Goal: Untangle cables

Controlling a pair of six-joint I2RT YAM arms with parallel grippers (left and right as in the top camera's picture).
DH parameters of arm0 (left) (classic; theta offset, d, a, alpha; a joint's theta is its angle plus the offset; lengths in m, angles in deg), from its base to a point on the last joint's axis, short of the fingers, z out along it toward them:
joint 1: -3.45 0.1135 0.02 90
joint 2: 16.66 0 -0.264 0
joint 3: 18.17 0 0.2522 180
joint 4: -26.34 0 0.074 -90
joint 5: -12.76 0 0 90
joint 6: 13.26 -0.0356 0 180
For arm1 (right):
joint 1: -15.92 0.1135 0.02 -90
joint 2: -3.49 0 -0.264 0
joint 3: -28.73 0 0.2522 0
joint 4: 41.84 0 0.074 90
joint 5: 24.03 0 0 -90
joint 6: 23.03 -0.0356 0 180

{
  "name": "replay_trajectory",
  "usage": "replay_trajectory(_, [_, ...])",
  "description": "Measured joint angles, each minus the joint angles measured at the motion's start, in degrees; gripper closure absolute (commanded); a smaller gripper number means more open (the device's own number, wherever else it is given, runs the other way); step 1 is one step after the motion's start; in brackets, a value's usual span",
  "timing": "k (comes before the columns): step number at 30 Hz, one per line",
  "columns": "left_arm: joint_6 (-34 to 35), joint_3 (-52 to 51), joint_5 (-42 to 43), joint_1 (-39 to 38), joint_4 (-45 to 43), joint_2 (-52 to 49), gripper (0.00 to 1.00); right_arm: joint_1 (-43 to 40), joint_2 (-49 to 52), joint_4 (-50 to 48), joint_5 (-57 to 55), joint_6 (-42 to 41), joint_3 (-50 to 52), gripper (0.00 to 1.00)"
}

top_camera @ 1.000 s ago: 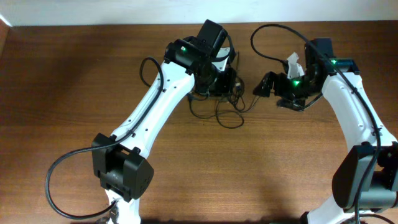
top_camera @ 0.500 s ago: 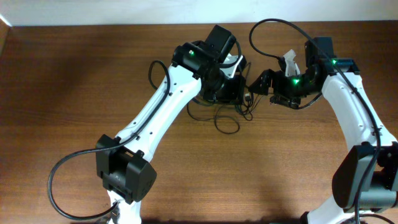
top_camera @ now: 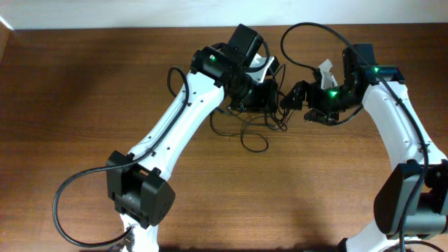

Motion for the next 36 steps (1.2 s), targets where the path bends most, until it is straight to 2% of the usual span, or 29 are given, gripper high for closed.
replay_trajectory(5, [0.0,0.0,1.4,0.0,-0.2,0.0,1.00,0.0,0.0,-0.3,-0.9,0.1,0.0,0.02])
replay_trajectory(12, [0.0,0.0,8.3,1.4,-0.7,-0.4,1.00,1.1,-0.2,1.6,-15.7,-3.6,0.0,0.02])
replay_trajectory(16, [0.0,-0.1,15.3,4.2,-0.8,-1.6,0.99,2.1,-1.0,1.9,-20.0,-5.8,-0.1,0.02])
replay_trajectory(25, [0.0,-0.3,28.8,12.0,-0.3,-2.3,0.90,3.0,-2.0,0.9,-18.6,-7.5,-1.3,0.02])
replay_trajectory(28, [0.0,-0.3,33.7,16.3,0.0,-1.7,0.87,1.3,-1.2,1.4,-25.9,-7.8,-0.6,0.02])
replay_trajectory(32, [0.0,-0.2,36.4,20.9,0.0,-0.9,0.87,-0.2,0.2,1.5,-30.3,-7.9,0.1,0.02])
replay_trajectory(36, [0.0,-0.2,36.9,21.3,0.0,-0.9,0.86,-0.1,0.2,1.5,-31.5,-8.0,0.0,0.02])
